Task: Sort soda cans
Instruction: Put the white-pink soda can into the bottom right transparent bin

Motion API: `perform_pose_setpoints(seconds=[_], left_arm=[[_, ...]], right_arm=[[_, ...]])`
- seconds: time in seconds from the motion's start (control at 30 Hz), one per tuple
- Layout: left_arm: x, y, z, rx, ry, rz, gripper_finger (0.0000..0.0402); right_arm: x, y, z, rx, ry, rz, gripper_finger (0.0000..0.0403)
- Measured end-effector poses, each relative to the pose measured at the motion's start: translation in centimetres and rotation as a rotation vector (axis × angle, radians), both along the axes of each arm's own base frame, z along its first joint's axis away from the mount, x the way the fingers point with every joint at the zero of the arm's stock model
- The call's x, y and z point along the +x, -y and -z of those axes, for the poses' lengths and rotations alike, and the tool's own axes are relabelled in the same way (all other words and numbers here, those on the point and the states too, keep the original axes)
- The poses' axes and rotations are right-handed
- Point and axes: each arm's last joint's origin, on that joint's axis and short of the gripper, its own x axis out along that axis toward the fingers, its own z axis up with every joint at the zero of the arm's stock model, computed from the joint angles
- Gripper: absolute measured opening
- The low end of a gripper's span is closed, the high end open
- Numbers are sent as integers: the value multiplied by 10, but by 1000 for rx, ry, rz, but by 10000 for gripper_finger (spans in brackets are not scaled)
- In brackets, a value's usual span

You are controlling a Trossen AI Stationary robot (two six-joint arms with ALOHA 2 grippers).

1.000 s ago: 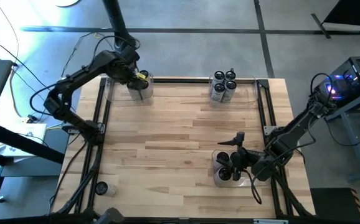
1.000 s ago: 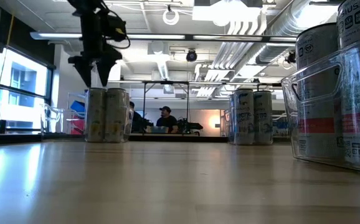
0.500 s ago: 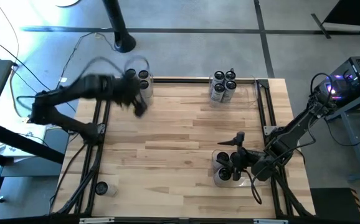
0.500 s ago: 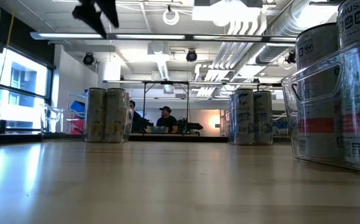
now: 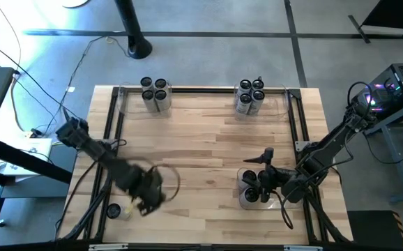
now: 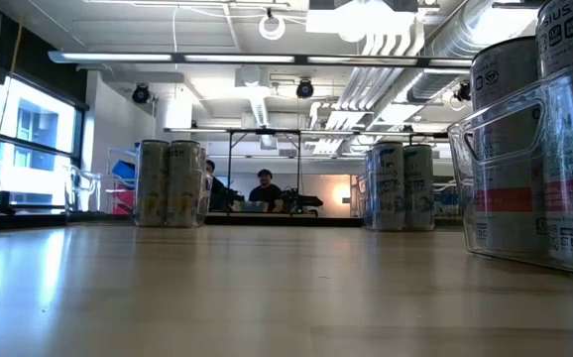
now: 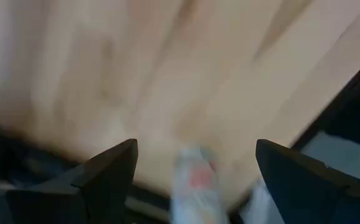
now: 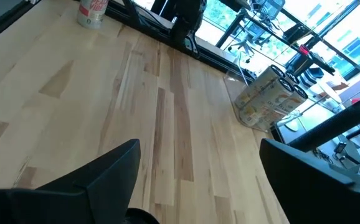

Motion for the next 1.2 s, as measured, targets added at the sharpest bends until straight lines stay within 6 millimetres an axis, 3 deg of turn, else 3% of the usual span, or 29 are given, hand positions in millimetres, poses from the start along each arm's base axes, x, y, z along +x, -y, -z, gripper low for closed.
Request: perform_pose_setpoints(seconds=[0.2, 0.37, 0.7, 1.0, 1.2], left_arm=[[-29, 53, 17, 27, -78, -96, 321], [-50, 73, 18, 35, -83, -153, 321], [-63, 82, 18, 38, -84, -2, 321], [-64, 81, 18, 16, -83, 322, 321], [-70, 78, 21, 28, -135, 401, 321]], right_arm=[[0, 0, 0, -41, -9, -18, 326], [0, 0, 0, -84, -18, -37, 326], [2, -2, -3, -134, -8, -72, 326], [2, -3, -3, -116, -25, -111, 326], [2, -3, -2, -107, -32, -128, 326]])
